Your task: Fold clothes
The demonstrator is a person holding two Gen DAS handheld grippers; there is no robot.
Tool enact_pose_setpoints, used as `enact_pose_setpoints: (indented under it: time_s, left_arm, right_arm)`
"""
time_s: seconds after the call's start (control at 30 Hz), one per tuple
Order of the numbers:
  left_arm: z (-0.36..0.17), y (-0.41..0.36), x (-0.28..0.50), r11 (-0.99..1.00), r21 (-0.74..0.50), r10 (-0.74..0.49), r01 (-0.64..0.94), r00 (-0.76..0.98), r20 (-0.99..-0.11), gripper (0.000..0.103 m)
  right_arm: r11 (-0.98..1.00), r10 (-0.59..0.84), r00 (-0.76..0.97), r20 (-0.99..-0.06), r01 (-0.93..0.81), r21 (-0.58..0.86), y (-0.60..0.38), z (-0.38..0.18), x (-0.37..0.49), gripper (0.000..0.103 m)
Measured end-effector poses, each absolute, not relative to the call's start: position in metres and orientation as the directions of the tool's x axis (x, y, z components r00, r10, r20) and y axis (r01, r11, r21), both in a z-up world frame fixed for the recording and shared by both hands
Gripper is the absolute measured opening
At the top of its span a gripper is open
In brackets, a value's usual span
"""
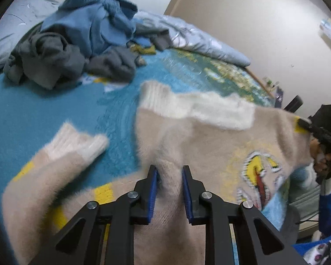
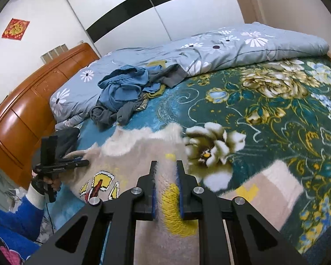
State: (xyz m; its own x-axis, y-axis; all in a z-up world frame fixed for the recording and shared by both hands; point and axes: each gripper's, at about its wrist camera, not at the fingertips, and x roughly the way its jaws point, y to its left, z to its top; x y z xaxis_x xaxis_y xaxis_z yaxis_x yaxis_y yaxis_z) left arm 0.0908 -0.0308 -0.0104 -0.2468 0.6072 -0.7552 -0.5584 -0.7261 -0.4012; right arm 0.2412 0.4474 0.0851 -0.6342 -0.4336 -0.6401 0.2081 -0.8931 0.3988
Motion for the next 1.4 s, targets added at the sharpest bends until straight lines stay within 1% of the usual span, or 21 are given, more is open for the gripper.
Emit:
enact_pose_setpoints:
  time_s: [0.07, 0.17, 0.2, 0.27, 0.3, 0.37, 0.43, 0.5, 0.63, 0.73, 0.8, 0.83, 0.93, 1.0, 1.03, 1.1, 1.2, 1.23, 1.4]
  left_arm:
    - [-0.012, -0.028, 0.090, -0.725, -0.401, 0.605, -0.561, -0.240, -0.759, 0.029]
    - [-0.011, -0.024, 0.093, -0.741, -0.365, 0.580, -0.564, -0.264, -0.770, 0.028]
    - [-0.007, -0.022, 0.097, -0.750, -0.337, 0.565, -0.569, -0.287, -0.773, 0.021]
    - [0.005, -0.019, 0.107, -0.771, -0.270, 0.531, -0.576, -0.348, -0.773, 0.017]
    - [0.016, -0.019, 0.111, -0.777, -0.248, 0.527, -0.578, -0.382, -0.759, 0.016]
    - [0.042, -0.024, 0.118, -0.783, -0.223, 0.538, -0.580, -0.453, -0.711, 0.015]
    - [0.068, -0.029, 0.125, -0.790, -0.197, 0.546, -0.580, -0.520, -0.657, 0.014]
    - [0.102, -0.034, 0.136, -0.797, -0.145, 0.547, -0.586, -0.599, -0.585, 0.014]
    - [0.180, -0.054, 0.165, -0.798, -0.074, 0.572, -0.598, -0.713, -0.406, 0.014]
    - [0.229, -0.069, 0.197, -0.796, -0.027, 0.586, -0.605, -0.758, -0.286, 0.014]
    - [0.253, -0.079, 0.220, -0.792, 0.001, 0.595, -0.611, -0.771, -0.226, 0.014]
    - [0.266, -0.083, 0.232, -0.788, 0.012, 0.602, -0.616, -0.774, -0.199, 0.014]
    - [0.295, -0.097, 0.251, -0.775, 0.034, 0.620, -0.631, -0.769, -0.156, 0.014]
    - [0.308, -0.101, 0.250, -0.770, 0.038, 0.626, -0.637, -0.765, -0.155, 0.014]
    - [0.312, -0.101, 0.243, -0.768, 0.034, 0.627, -0.640, -0.761, -0.168, 0.015]
    - [0.307, -0.096, 0.225, -0.769, 0.015, 0.623, -0.639, -0.754, -0.208, 0.015]
    - [0.279, -0.081, 0.192, -0.781, -0.022, 0.602, -0.624, -0.743, -0.291, 0.015]
    - [0.259, -0.073, 0.174, -0.788, -0.042, 0.590, -0.614, -0.736, -0.332, 0.015]
    - [0.163, -0.045, 0.087, -0.837, -0.129, 0.518, -0.532, -0.694, -0.499, 0.015]
  right_arm:
    - [-0.896, -0.425, -0.637, -0.643, 0.195, 0.399, 0.448, 0.083, 0.246, 0.015]
    - [-0.899, -0.414, -0.638, -0.649, 0.174, 0.403, 0.449, 0.080, 0.251, 0.015]
    - [-0.901, -0.406, -0.641, -0.651, 0.164, 0.401, 0.449, 0.080, 0.253, 0.015]
    - [-0.907, -0.389, -0.650, -0.653, 0.146, 0.395, 0.449, 0.081, 0.256, 0.015]
    - [-0.910, -0.380, -0.660, -0.648, 0.142, 0.389, 0.449, 0.085, 0.257, 0.015]
    - [-0.916, -0.362, -0.681, -0.636, 0.136, 0.376, 0.447, 0.095, 0.259, 0.014]
    - [-0.921, -0.347, -0.722, -0.599, 0.144, 0.361, 0.444, 0.117, 0.261, 0.014]
    - [-0.926, -0.333, -0.763, -0.554, 0.152, 0.346, 0.442, 0.141, 0.264, 0.014]
    - [-0.924, -0.319, -0.852, -0.415, 0.183, 0.335, 0.442, 0.201, 0.282, 0.014]
    - [-0.927, -0.309, -0.901, -0.304, 0.214, 0.308, 0.438, 0.247, 0.306, 0.013]
    - [-0.931, -0.306, -0.918, -0.253, 0.233, 0.281, 0.434, 0.271, 0.324, 0.013]
    - [-0.934, -0.305, -0.925, -0.228, 0.243, 0.264, 0.431, 0.283, 0.333, 0.013]
    - [-0.944, -0.289, -0.938, -0.191, 0.247, 0.218, 0.428, 0.310, 0.344, 0.013]
    - [-0.951, -0.278, -0.946, -0.169, 0.246, 0.188, 0.426, 0.327, 0.349, 0.013]
    - [-0.954, -0.273, -0.949, -0.157, 0.246, 0.173, 0.426, 0.336, 0.352, 0.013]
    - [-0.960, -0.255, -0.951, -0.173, 0.228, 0.161, 0.425, 0.341, 0.336, 0.013]
    - [-0.971, -0.225, -0.939, -0.259, 0.193, 0.143, 0.422, 0.318, 0.289, 0.013]
    - [-0.974, -0.215, -0.933, -0.289, 0.182, 0.135, 0.421, 0.310, 0.273, 0.013]
    - [-0.983, -0.163, -0.840, -0.517, 0.093, 0.158, 0.427, 0.214, 0.164, 0.013]
